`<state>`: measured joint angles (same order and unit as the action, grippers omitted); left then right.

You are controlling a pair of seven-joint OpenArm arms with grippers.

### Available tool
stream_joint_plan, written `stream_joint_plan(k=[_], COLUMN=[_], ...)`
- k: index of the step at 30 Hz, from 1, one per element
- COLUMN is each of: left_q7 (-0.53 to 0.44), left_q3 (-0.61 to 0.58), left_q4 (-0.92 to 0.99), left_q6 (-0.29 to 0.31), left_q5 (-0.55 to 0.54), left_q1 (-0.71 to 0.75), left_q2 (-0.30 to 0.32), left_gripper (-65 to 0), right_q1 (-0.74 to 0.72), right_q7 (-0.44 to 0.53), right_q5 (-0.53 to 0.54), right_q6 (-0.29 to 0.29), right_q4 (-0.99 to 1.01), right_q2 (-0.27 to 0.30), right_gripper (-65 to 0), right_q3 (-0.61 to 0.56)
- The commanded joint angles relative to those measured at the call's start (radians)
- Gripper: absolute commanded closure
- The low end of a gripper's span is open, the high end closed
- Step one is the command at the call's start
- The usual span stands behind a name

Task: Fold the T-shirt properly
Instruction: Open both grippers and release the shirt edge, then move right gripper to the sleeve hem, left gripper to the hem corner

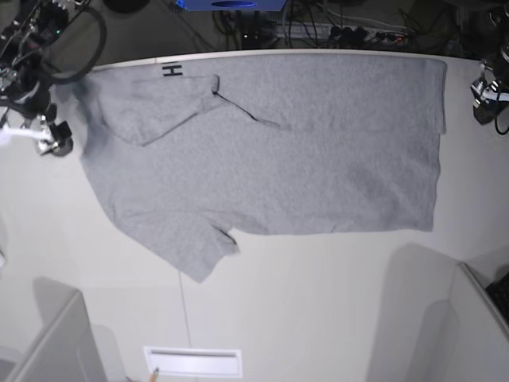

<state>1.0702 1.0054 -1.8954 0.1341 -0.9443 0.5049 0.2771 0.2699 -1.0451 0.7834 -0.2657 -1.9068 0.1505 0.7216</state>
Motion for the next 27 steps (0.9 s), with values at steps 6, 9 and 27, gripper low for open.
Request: stream_joint_plan(k=[6, 9, 27], left_q7=[-0.009, 0.031, 0.044], left_q3=[-0.007, -0.049, -0.052], left_q4=[-0.033, -0.033, -0.025], left_q6=[0.002, 0.002, 0.003], left_q5=[0.001, 0.066, 0.112], left_q1=[-0.14, -0.19, -0.171], left_q2=[0.012, 0.017, 0.03], left_gripper=[-11.2, 0.0, 0.0], right_q1=[-0.229, -0.377, -0.999], right_q7=[0.016, 0.03, 0.412], right_q5=[-0.259, -0.347, -0.556], right_q6=[0.147, 0.247, 0.486], right_q4=[0.111, 0.238, 1.277], right_q2=[0.054, 0.06, 0.051], right_gripper=[-39.2, -40.7, -41.7], right_q3=[-0.237, -0.345, -0.778])
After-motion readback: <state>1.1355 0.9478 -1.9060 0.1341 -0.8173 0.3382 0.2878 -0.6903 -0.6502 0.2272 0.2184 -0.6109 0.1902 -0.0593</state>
